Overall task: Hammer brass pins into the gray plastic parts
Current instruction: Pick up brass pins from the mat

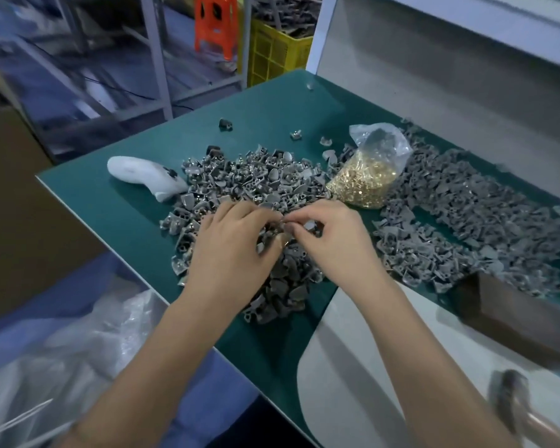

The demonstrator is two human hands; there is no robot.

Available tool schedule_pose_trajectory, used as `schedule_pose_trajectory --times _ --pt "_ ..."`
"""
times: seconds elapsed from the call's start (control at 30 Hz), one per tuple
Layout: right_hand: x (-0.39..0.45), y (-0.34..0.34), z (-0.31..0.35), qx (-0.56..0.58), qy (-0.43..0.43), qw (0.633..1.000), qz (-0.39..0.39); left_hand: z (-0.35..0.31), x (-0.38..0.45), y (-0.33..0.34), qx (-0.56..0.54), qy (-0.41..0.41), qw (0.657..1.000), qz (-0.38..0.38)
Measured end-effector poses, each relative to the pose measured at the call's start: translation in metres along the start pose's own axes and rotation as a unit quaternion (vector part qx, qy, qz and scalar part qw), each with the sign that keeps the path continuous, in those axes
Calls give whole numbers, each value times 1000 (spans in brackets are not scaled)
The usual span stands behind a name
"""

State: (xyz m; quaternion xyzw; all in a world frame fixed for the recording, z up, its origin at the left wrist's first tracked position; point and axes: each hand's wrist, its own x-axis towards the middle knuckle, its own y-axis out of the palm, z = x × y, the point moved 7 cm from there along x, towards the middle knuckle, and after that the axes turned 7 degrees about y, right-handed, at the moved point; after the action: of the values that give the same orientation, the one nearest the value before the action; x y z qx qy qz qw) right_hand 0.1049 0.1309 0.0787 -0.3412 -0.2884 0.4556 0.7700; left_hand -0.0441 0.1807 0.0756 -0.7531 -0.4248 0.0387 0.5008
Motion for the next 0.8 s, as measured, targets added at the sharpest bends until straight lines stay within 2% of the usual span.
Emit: schedule_pose_trajectory --times 0.2,0.3,0.43,0.6,0.7,0.8 --pt "-19 -35 -19 28 2 999 -45 -23 1 5 -50 53 997 -25" --pt "-43 -63 -51 7 36 998 -53 -49 -1 25 -133 90 987 0" --pt "-90 -93 -91 -23 78 995 -59 -82 -12 66 -229 96 967 56" --pt "-149 -110 -126 -39 134 989 -47 -109 -29 105 -253 94 957 104" --pt "-170 -104 -133 -43 128 991 -13 -117 -36 117 -253 101 955 116" --pt "-178 -99 -136 -33 115 993 -11 -118 -39 121 -226 118 960 119"
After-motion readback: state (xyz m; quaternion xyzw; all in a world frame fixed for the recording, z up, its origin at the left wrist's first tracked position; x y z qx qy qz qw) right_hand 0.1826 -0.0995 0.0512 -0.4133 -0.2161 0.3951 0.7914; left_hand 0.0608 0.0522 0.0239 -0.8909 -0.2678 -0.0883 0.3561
